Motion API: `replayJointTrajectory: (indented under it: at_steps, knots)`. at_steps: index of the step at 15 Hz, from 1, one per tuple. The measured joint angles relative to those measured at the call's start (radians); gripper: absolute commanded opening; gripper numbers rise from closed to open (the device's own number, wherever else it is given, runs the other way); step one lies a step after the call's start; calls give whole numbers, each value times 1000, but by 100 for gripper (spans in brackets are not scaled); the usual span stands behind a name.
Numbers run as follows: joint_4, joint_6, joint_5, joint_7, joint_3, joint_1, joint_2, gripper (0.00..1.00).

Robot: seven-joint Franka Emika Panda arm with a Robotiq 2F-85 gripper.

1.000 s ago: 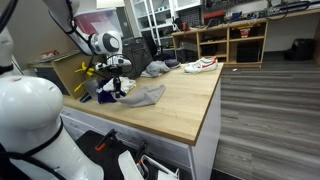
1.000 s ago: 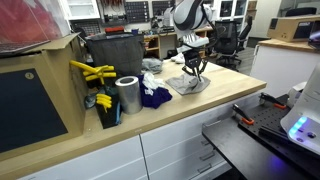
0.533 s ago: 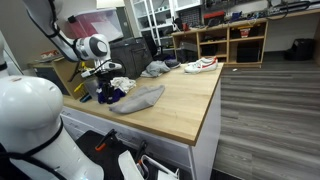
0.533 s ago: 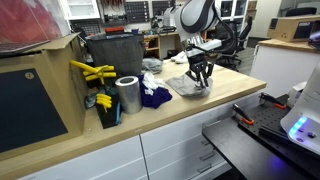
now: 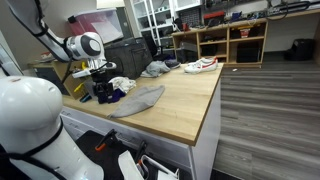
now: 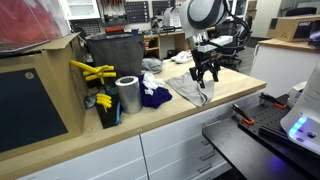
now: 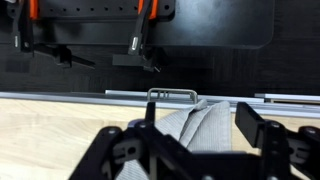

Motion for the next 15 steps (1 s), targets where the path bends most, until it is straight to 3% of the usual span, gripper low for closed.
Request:
replayJointTrajectory:
  at_steps: [9,14,15]
  knots:
    - [41,134,-43,9,-138,-148,105,100]
    - [123,247,-51,114,-191,-161,206,100]
    - [141,258,-56,138,-196,-160,224,95]
